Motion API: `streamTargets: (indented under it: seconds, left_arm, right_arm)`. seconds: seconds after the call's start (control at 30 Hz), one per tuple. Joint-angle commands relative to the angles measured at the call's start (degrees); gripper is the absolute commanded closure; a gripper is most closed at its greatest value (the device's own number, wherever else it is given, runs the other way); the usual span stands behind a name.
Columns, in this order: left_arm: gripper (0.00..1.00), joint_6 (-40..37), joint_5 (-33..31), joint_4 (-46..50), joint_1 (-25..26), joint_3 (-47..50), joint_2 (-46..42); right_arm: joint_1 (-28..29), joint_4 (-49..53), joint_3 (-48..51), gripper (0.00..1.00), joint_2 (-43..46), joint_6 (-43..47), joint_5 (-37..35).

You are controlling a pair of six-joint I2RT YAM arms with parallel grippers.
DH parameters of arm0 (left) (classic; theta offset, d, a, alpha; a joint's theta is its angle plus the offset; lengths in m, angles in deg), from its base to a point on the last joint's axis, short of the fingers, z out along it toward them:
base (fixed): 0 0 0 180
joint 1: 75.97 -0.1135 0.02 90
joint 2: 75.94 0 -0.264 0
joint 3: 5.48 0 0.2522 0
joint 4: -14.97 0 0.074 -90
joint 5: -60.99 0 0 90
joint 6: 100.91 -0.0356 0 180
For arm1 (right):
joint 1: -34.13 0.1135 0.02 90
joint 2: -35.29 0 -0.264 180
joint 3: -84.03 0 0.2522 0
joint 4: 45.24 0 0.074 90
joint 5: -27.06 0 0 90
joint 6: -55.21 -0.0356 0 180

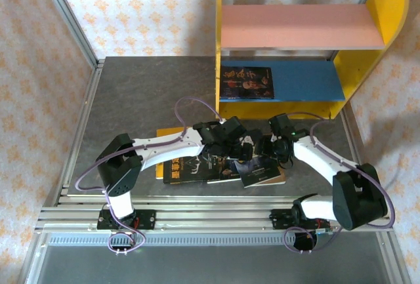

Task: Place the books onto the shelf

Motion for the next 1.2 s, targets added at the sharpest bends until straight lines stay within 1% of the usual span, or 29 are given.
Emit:
streamTargets:
  seconds: [0.0, 0.23, 0.33, 0.43, 0.53, 0.67, 0.83, 1.07, 1.17]
  left_arm:
    - [0.01, 0.1, 1.0, -0.1, 0.0, -1.6, 1.2]
    - [0.01, -0.3, 2.0, -0.7, 0.0, -2.5, 3.7]
    - [0.01, -1.8, 0.2, 1.9, -0.1, -4.4, 4.9]
    - [0.01, -2.7, -0.3, 4.0, -0.1, -6.1, 6.2]
    - [0.01, -2.2, 0.3, 4.0, -0.1, -6.5, 8.7]
    - [0.01, -0.9, -0.6, 4.0, -0.1, -6.6, 9.4]
    - [0.01, -0.2, -1.5, 4.2, -0.1, -6.9, 10.6]
    - [0.01, 0.6, -0.9, 3.7, -0.1, -7.4, 12.7]
    - [0.01, 0.6, -0.1, 2.7, -0.1, -7.4, 13.3]
  right_arm:
    - [0.3, -1.7, 0.1, 0.35, -0.4, 0.6, 0.5]
    - [0.3, -3.6, 2.7, 0.41, -0.5, -1.1, 2.0]
    - [0.3, -3.7, 3.5, 0.44, -0.4, -1.4, 2.0]
    - [0.3, -3.4, 4.2, 0.47, -0.2, -1.9, 1.8]
    - [0.3, -3.4, 4.9, 0.50, -0.2, -2.7, 1.4]
    - [0.3, -3.8, 6.0, 0.57, 0.2, -3.8, 1.8]
    - [0.3, -4.4, 7.4, 0.62, 1.7, -4.5, 2.0]
    - [0.2, -4.2, 8.7, 0.65, 3.6, -5.1, 2.7]
    - [0.2, -5.3, 9.5, 0.65, 4.7, -5.9, 4.0]
